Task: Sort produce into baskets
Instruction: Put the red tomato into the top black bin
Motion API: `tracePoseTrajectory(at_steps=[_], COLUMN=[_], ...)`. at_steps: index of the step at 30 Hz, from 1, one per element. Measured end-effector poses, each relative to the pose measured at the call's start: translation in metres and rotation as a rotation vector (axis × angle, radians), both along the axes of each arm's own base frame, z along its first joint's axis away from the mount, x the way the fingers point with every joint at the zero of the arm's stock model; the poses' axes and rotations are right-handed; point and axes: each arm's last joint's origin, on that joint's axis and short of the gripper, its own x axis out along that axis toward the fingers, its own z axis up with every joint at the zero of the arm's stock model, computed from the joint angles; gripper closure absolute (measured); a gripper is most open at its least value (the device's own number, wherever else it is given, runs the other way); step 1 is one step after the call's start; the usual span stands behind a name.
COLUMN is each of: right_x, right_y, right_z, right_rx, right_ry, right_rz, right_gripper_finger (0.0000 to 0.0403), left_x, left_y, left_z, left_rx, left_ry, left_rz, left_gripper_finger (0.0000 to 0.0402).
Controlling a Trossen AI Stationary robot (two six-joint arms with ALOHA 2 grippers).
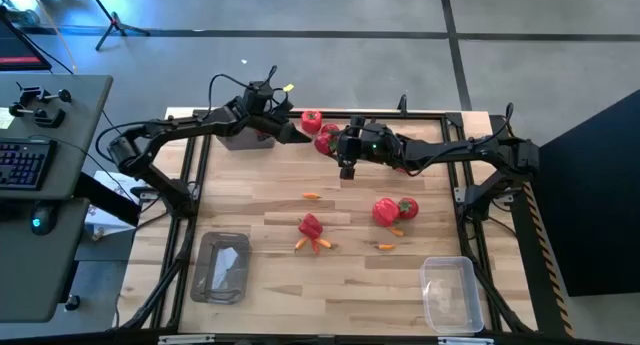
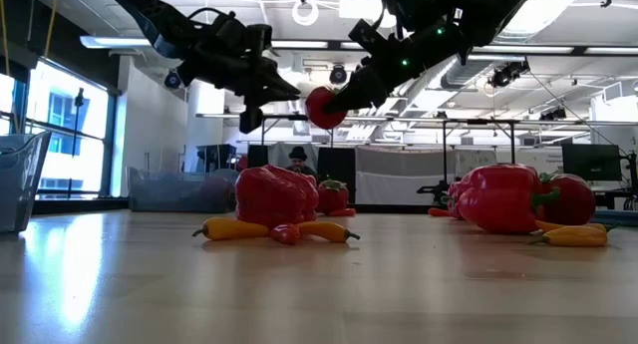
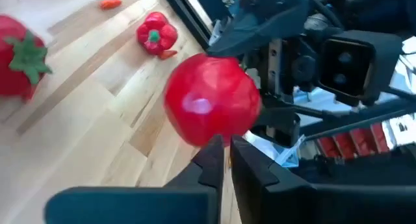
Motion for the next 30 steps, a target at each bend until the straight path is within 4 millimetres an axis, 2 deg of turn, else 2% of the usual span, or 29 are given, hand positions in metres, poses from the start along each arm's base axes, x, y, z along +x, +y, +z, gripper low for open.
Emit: tracePoseTrajectory(at_steps=[3, 11, 14, 17, 24, 27, 30], right_x=[0.0, 0.0, 0.0, 0.0, 0.0, -0.001, -0.001], right_y=[0.0, 0.0, -0.001, -0.001, -0.001, -0.001, -0.001], right_z=[0.0, 0.0, 0.0, 0.0, 0.0, -0.001, -0.002], right_rx=[0.0, -0.004, -0.003, -0.003, -0.023, -0.022, -0.023], right_ry=[0.0, 0.002, 0.004, 0.005, 0.014, 0.022, 0.027], right_rz=[0.0, -0.01, -0.011, -0.011, -0.003, -0.005, -0.014], right_gripper_finger=[0.0165, 0.0165, 0.0165, 0.0165, 0.0165, 0.0165, 0.0165], left_x=[0.001, 0.009, 0.011, 0.01, 0.01, 0.016, 0.022], left_y=[-0.002, -0.012, -0.014, -0.013, -0.008, -0.008, -0.005], left_z=[0.0, 0.0, -0.001, -0.001, -0.006, -0.011, -0.009], left_rx=[-0.038, -0.13, -0.143, -0.133, -0.112, -0.136, -0.14], left_ry=[0.007, 0.034, 0.054, 0.064, 0.084, 0.092, 0.085], left_rz=[0.005, 0.036, 0.065, 0.091, 0.161, 0.172, 0.18], left_gripper_finger=[0.0338, 0.0166, 0.0119, 0.0102, 0.0098, 0.0098, 0.0098])
